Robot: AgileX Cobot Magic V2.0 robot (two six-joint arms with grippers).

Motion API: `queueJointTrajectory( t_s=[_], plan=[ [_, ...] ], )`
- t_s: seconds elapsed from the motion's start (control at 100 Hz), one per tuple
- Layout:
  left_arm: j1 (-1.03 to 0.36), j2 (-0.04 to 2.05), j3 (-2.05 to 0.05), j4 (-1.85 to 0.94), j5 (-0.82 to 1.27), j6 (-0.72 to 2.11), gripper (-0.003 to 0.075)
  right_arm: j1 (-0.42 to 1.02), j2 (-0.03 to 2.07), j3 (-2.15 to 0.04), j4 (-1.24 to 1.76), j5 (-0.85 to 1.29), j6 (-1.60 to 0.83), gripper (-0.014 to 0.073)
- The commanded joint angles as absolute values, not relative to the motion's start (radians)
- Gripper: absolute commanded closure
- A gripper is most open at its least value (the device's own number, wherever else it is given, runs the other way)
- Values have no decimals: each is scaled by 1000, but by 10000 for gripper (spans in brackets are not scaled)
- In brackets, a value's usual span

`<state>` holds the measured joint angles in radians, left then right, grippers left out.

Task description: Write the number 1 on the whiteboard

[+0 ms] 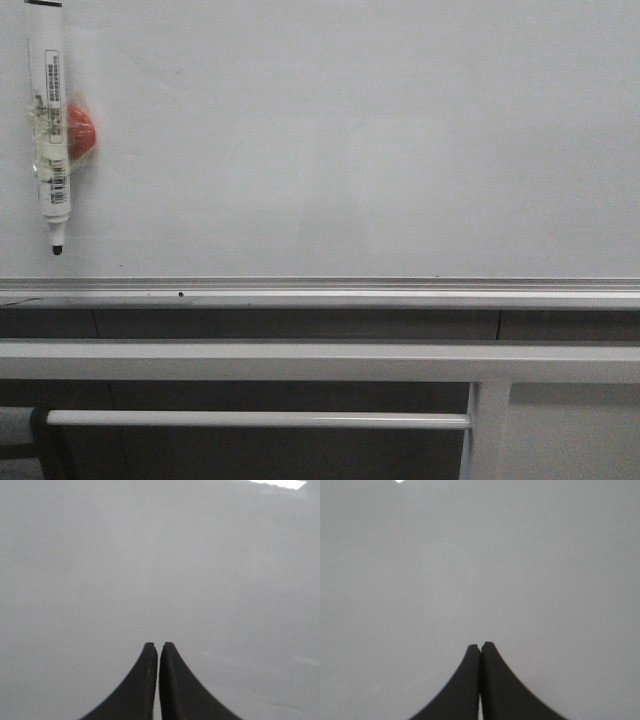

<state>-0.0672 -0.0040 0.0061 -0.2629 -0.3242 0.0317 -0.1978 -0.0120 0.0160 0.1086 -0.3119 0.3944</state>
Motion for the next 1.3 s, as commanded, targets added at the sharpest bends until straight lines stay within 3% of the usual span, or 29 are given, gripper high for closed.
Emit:
queueJointTrajectory(
  t_s=[0.0, 0.1, 0.23, 0.58, 0.7, 0.85, 1.07, 1.18, 1.29],
  plan=[
    [-67, -27, 10, -271, -400, 14, 741, -203, -26, -14, 107, -346, 411, 657],
    [-69, -21, -4, -273, -336, -35, 741, -203, -26, -30, 73, -209, 411, 657],
    [-69, 26, -96, -271, -62, -35, 741, -201, -20, -158, 53, 73, 407, 657],
    [-91, 307, -442, -217, 179, 0, 741, -201, 130, -577, 67, 583, 106, 657],
    [-96, 388, -455, -187, 172, 21, 741, -192, 172, -598, 35, 579, 108, 657],
    [-100, 451, -455, -388, 168, 29, 740, -183, 194, -568, 71, 516, 110, 657],
    [-252, 466, -455, -439, 207, 337, 735, -169, 206, -561, 101, 533, 110, 657],
    [-352, 466, -455, -439, 207, 392, 648, -169, 206, -561, 121, 562, 110, 657],
    [-440, 466, -445, -439, 193, 392, 456, -169, 206, -561, 121, 566, 106, 657]
  ],
)
